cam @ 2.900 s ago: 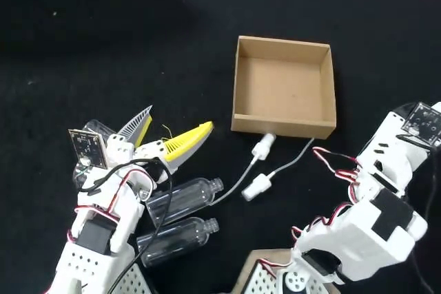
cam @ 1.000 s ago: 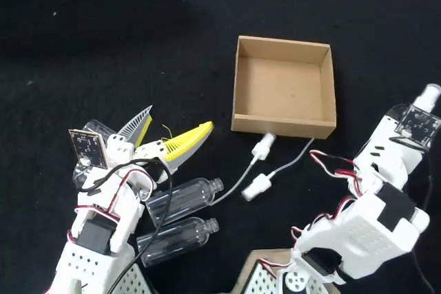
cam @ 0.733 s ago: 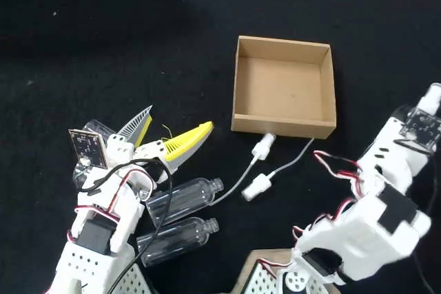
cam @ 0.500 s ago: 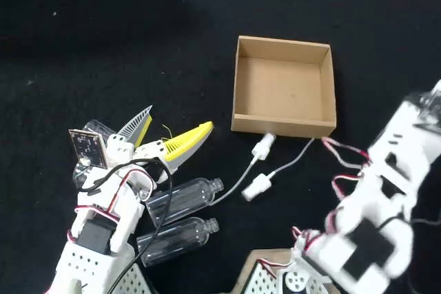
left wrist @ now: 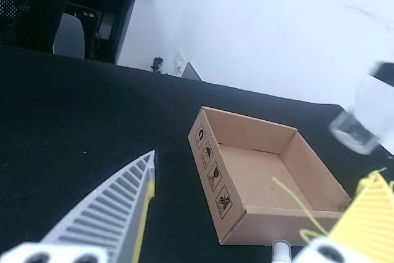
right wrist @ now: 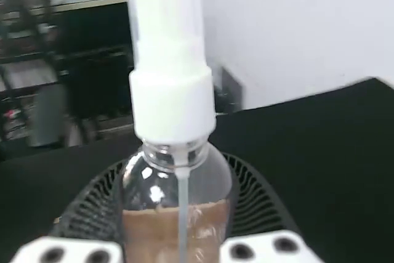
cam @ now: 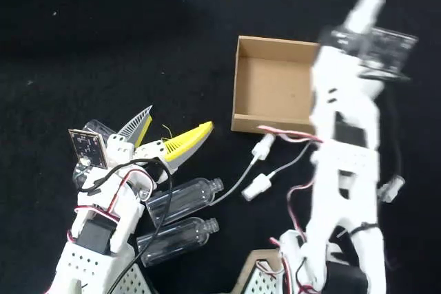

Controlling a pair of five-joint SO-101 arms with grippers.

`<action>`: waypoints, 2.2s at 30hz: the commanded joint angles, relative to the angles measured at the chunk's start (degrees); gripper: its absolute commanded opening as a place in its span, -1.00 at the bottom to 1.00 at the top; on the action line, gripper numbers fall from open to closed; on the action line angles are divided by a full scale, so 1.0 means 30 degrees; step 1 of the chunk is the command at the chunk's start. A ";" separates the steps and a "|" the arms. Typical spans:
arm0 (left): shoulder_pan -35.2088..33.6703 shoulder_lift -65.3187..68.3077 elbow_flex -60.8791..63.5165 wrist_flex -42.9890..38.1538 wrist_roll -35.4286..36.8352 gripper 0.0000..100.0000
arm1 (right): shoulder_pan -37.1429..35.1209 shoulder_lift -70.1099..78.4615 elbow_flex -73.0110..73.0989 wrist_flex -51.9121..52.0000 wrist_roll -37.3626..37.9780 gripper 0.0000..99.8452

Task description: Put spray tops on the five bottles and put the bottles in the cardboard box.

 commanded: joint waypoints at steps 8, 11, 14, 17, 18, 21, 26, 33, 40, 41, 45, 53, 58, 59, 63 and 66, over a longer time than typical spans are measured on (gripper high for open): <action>0.0190 -0.0352 0.0425 0.0000 0.0234 -0.07 | -0.2755 0.6139 -0.1568 -0.7853 -0.0176 -0.98; 0.0190 -0.0352 0.0425 0.0029 0.0234 -0.07 | -0.2696 0.6579 -0.1187 -0.8996 -0.0176 -0.98; 0.0190 -0.0352 0.0425 -0.0029 0.0234 -0.07 | -0.2930 0.6608 -0.0777 -0.8996 -0.0176 -0.98; 0.0190 -0.0352 0.0425 -0.0029 0.0234 -0.07 | -0.3487 0.6872 -0.0777 -0.8996 -0.0117 -0.98; 0.0190 -0.0352 0.0425 -0.0029 0.0234 -0.07 | -0.3516 0.7077 -0.0835 -0.9055 -0.0176 -0.98; 0.0190 -0.0352 0.0425 -0.0029 0.0234 -0.07 | -0.4015 0.8190 -0.1626 -0.8996 -0.0176 -0.98; 0.0190 -0.0352 0.0425 0.0000 0.0234 -0.07 | -0.4073 1.1355 -0.3736 -0.9143 -0.0029 -0.98; 0.0190 -0.0352 0.0425 -0.0029 0.0234 -0.07 | -0.4396 1.3963 -0.5758 -0.9172 -0.0147 -0.98; 0.0190 -0.0352 0.0425 -0.0029 0.0234 -0.07 | -0.4659 1.6249 -0.6960 -1.1194 -0.0029 -0.98; 0.0190 -0.0352 0.0425 -0.0029 0.0234 -0.07 | -0.4659 1.6601 -0.6901 -1.1985 -0.0029 -0.98; 0.0190 -0.0352 0.0425 -0.0029 0.0234 -0.07 | -0.4747 1.7744 -0.6960 -1.3099 -0.0029 -0.98; 0.0190 -0.0352 0.0425 -0.0029 0.0234 -0.07 | -0.4747 1.8799 -0.7839 -1.3216 -0.0029 -0.98; 0.0190 -0.0352 0.0425 -0.0029 0.0234 -0.07 | -0.4777 1.9912 -0.9099 -1.3128 -0.0029 -0.98; 0.0190 -0.0352 0.0425 -0.0029 0.0234 -0.07 | -0.4747 2.0205 -0.9363 -1.3128 -0.0029 -0.98; 0.0190 -0.0352 0.0425 -0.0029 0.0234 -0.07 | -0.4806 2.0703 -0.9744 -1.3128 -0.0029 -0.98; 0.0190 -0.0352 0.0425 -0.0059 0.0234 -0.07 | -0.4806 2.0762 -0.9773 -1.3128 -0.0029 -0.98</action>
